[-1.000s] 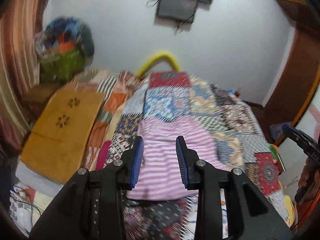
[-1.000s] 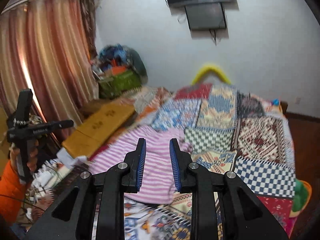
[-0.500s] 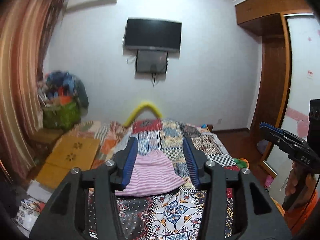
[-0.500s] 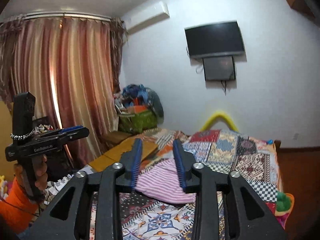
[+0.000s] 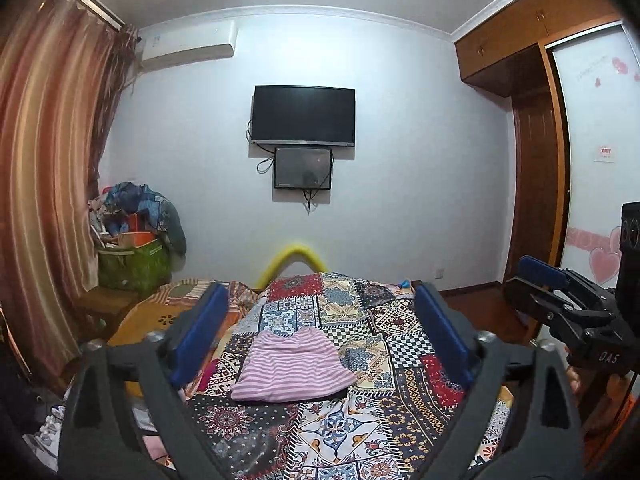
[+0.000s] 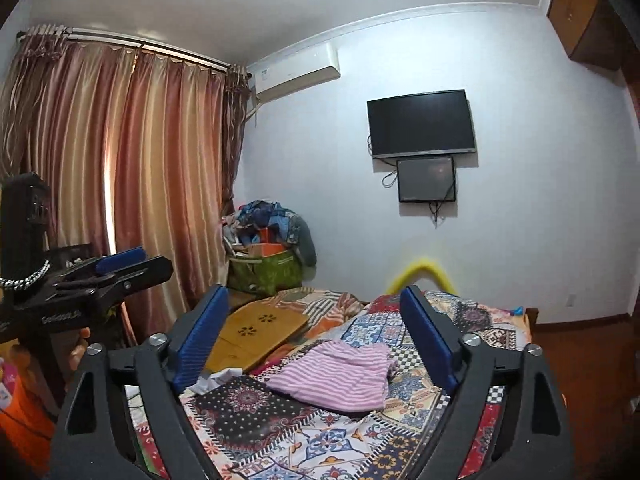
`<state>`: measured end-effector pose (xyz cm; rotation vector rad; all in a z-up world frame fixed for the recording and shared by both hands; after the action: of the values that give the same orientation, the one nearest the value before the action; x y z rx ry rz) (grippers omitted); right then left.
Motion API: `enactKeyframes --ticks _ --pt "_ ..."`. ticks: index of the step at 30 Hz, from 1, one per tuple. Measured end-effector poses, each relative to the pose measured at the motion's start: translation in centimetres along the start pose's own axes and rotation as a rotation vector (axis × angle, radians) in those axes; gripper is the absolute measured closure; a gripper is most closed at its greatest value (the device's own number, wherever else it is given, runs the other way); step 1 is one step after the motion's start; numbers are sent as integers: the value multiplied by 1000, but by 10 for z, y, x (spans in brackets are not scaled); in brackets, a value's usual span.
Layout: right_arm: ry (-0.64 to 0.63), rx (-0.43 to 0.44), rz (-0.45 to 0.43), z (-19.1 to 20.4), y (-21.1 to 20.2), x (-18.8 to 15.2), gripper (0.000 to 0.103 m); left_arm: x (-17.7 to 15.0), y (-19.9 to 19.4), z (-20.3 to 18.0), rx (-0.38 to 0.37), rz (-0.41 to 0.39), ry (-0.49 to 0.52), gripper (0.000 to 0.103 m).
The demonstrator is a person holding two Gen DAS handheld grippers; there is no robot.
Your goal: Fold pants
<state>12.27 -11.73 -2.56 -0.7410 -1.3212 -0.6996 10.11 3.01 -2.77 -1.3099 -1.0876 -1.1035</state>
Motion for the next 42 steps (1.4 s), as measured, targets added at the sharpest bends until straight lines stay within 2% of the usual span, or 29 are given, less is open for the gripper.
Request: enactKeyframes --ticks 5,10,42 --pt "4 -29 -16 2 -6 0 5 -6 -9 -6 13 -9 -7 0" --pt "-7 -41 -38 5 -13 -1 1 -9 -7 -4 10 -2 -20 0" --pt "15 -56 -17 8 -20 -5 1 -18 -6 -8 16 17 -20 0"
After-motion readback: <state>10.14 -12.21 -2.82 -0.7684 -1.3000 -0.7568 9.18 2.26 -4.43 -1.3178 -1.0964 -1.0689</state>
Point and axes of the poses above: each gripper's, at about its wrist camera, not at the fingertips, and y roughly the way its jaws point, z to its left, x to its top, the point moved 3 cm from there along y, roughly the way its jaws point
